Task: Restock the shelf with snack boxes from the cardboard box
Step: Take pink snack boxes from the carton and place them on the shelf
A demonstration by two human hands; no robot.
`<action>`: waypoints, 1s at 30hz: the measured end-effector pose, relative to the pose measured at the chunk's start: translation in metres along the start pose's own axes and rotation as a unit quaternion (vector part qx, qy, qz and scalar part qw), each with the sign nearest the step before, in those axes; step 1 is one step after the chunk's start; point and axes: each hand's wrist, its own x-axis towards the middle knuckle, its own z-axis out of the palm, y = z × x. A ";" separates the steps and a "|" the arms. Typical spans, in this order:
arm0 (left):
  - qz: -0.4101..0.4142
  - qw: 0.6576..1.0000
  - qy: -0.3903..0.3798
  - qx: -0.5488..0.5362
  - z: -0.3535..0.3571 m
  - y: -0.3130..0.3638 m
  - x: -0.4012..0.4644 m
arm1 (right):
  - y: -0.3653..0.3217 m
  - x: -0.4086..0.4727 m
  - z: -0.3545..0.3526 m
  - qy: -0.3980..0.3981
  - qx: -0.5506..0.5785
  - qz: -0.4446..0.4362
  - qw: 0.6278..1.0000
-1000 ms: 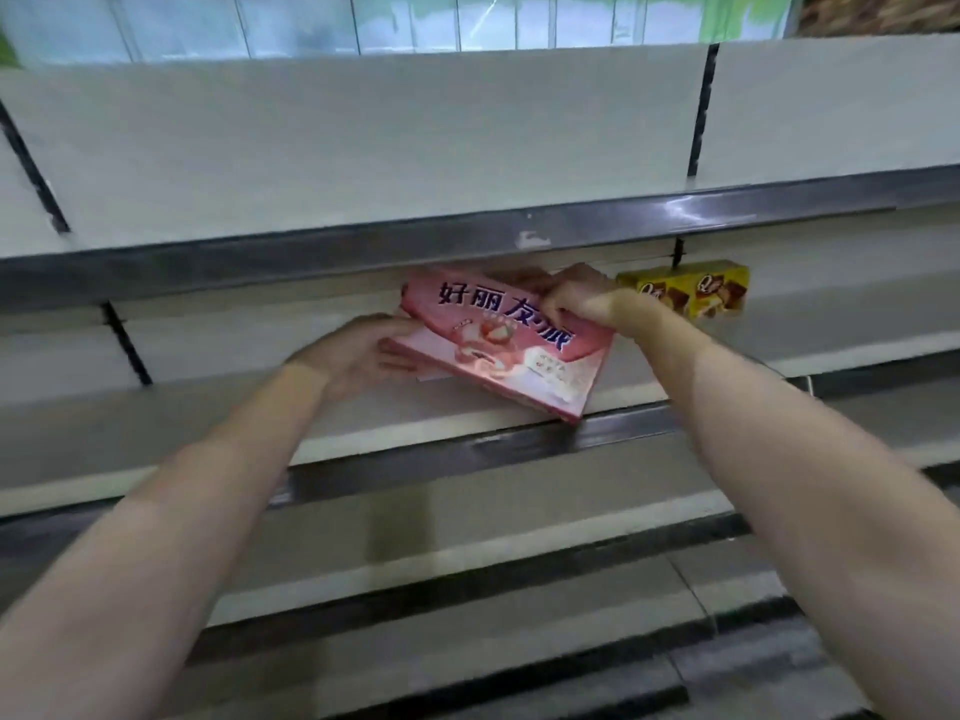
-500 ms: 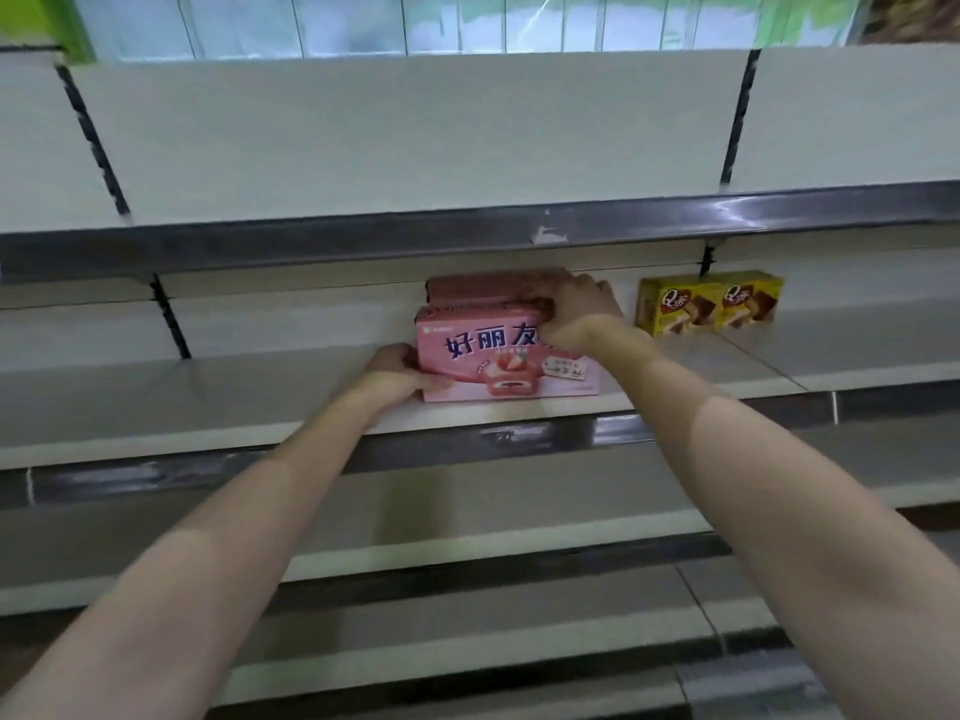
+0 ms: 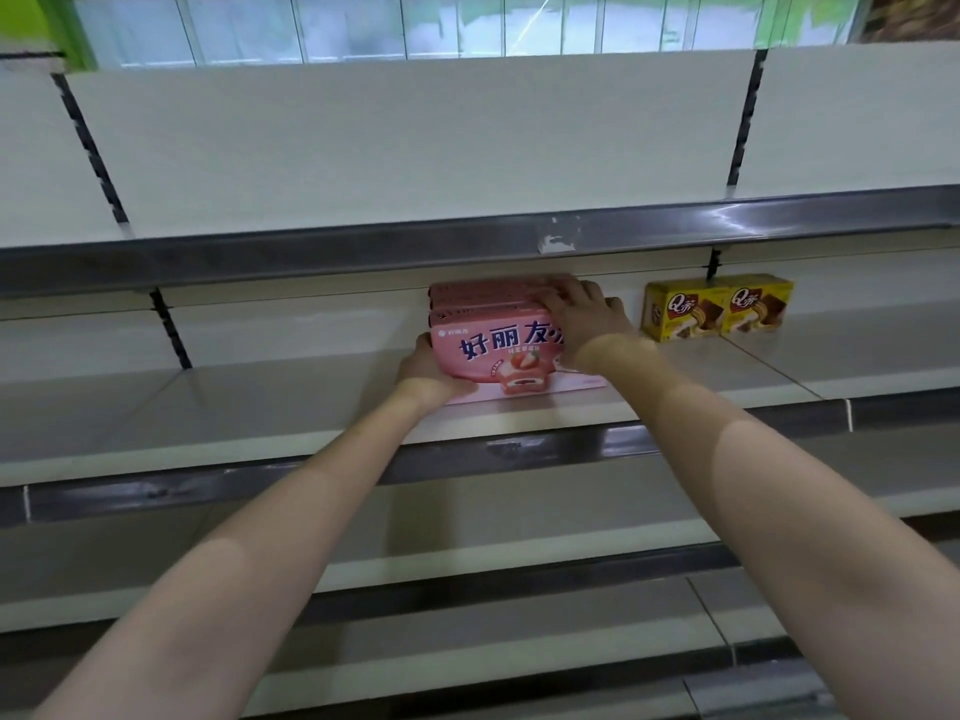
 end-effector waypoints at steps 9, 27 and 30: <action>-0.012 0.999 0.012 0.028 0.004 0.003 0.010 | -0.013 0.010 0.025 0.062 -0.010 0.050 0.997; 0.111 0.922 0.032 0.369 -0.020 0.007 -0.025 | -0.029 -0.033 0.014 0.122 0.035 0.148 0.981; 0.178 0.922 -0.031 0.343 -0.013 0.013 -0.034 | -0.033 -0.050 0.012 0.141 0.032 0.169 0.975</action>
